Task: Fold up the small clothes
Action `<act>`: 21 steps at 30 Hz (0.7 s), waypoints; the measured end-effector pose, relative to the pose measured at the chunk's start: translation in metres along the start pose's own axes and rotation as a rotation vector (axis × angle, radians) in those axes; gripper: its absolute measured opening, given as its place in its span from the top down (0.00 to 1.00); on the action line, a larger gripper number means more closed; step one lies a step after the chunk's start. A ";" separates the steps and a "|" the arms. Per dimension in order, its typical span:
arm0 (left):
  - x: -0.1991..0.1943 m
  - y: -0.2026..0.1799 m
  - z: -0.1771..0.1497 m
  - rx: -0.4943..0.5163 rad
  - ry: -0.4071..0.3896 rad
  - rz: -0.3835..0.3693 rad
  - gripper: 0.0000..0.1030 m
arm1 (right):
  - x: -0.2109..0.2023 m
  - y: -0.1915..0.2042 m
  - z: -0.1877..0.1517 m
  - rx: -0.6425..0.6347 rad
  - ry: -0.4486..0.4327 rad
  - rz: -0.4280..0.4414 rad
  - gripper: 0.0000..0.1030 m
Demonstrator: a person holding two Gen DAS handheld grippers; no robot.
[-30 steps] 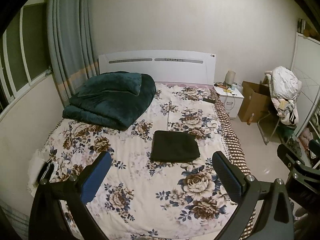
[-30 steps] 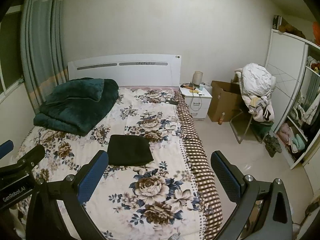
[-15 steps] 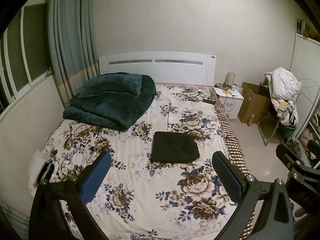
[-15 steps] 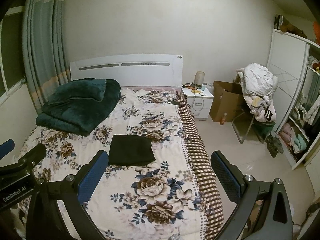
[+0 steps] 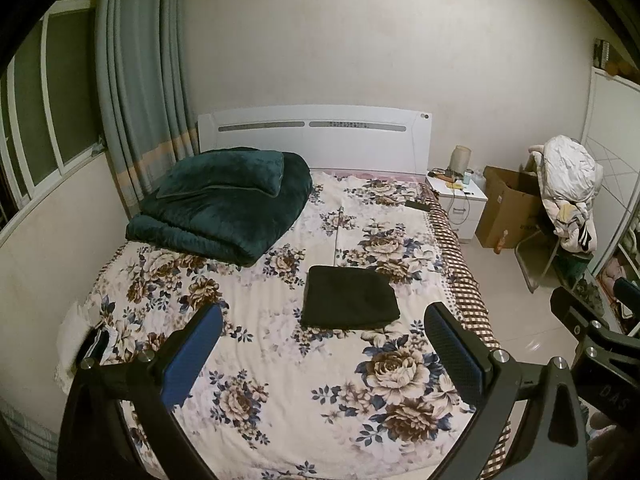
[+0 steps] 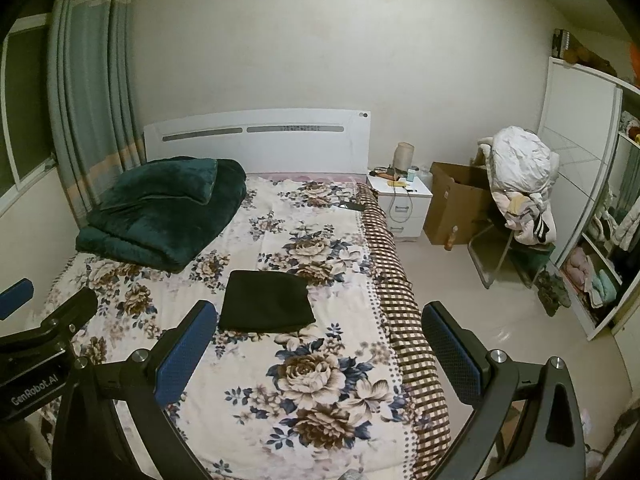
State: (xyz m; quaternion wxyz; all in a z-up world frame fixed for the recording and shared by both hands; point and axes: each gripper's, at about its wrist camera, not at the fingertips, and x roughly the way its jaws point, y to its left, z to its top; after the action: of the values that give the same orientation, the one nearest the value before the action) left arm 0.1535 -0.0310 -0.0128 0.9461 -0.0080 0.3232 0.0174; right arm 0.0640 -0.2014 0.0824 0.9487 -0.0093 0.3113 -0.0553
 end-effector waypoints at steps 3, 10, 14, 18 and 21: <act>0.000 0.000 0.000 0.001 -0.003 0.000 0.00 | 0.001 0.001 0.000 0.001 0.000 0.001 0.00; 0.001 0.001 0.001 -0.001 -0.003 0.001 0.00 | -0.001 0.002 -0.001 0.004 -0.001 -0.003 0.00; 0.001 0.001 0.000 0.000 -0.003 0.000 0.00 | -0.001 0.002 -0.002 0.004 -0.002 -0.004 0.00; 0.001 0.002 0.002 -0.001 -0.002 0.001 0.00 | 0.001 0.003 0.001 0.004 -0.003 0.000 0.00; 0.001 0.002 0.003 -0.002 -0.004 0.005 0.00 | 0.000 0.003 0.000 0.005 -0.002 0.000 0.00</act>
State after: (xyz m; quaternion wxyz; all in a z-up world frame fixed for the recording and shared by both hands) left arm 0.1558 -0.0284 -0.0109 0.9467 -0.0079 0.3215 0.0201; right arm 0.0646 -0.1988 0.0822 0.9490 -0.0072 0.3102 -0.0561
